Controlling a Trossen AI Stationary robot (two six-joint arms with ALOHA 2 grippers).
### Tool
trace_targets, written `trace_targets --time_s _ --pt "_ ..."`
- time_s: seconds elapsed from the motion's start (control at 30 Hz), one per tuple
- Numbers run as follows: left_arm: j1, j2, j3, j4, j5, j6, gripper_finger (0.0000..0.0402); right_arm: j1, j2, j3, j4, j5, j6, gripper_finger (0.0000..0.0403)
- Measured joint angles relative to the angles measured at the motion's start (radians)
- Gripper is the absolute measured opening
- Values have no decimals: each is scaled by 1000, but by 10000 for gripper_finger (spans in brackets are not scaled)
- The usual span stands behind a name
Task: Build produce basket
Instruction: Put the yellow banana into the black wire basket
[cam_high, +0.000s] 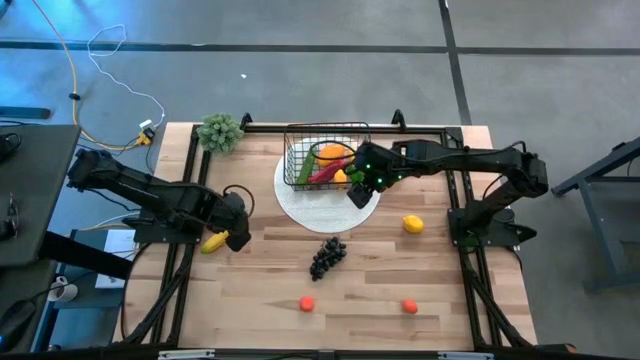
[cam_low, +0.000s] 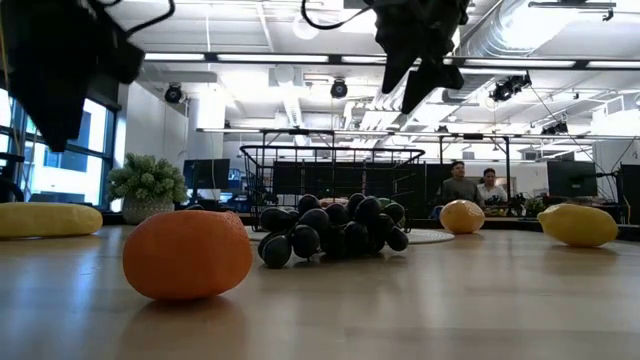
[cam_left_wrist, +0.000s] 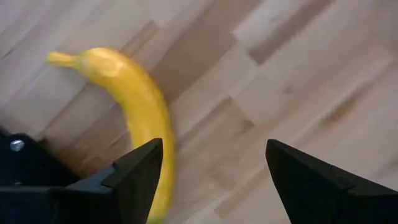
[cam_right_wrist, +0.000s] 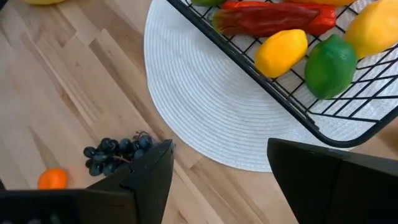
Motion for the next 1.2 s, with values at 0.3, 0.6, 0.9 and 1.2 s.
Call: trace_targets --time_s 0.3,0.6,0.9,1.2 --pt "41 0 -101 17 -57 -42 275 16 0 0 1 28 22 240" --pt "137 9 -175 71 -82 -9 275 15 1 0 1 34 21 240" --pt "223 104 -186 128 -75 54 267 15 1 0 1 62 16 240" --pt "284 257 -186 152 -13 99 241 15 1 0 1 62 12 240"
